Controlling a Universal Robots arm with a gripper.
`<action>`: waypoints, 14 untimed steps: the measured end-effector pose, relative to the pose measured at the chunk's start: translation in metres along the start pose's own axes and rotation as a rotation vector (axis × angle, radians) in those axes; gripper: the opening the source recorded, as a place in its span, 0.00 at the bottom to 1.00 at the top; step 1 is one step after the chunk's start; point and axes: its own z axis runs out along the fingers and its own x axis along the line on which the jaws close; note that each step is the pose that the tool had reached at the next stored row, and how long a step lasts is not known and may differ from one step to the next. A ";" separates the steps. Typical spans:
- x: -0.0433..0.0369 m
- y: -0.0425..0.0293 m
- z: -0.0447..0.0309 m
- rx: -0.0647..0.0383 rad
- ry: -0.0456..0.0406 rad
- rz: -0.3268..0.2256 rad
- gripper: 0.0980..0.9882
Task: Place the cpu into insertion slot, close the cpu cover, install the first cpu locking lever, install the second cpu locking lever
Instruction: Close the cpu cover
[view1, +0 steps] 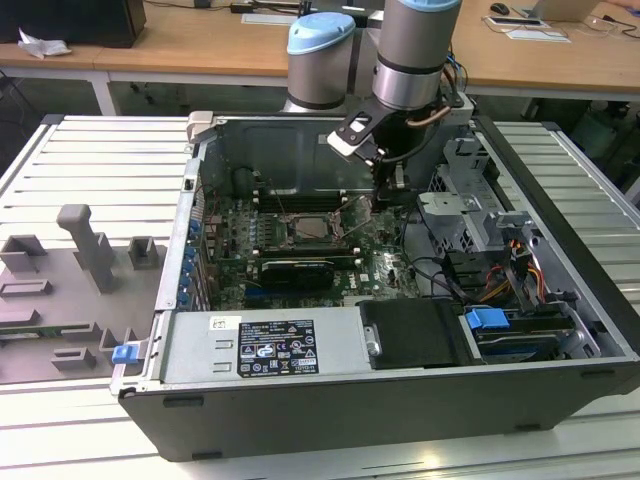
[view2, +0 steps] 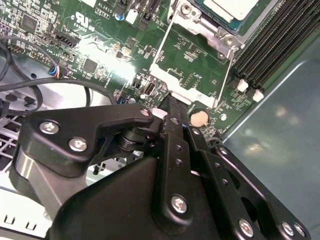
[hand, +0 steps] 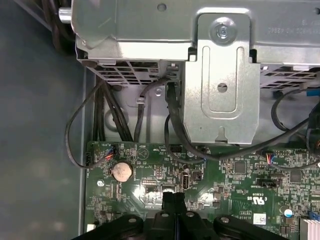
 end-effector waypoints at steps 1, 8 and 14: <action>0.0000 -0.0001 -0.0005 0.002 -0.0002 0.000 0.01; 0.0002 -0.0037 -0.0037 0.014 0.0001 0.000 0.01; 0.0005 -0.0187 -0.0039 0.014 0.0001 0.000 0.01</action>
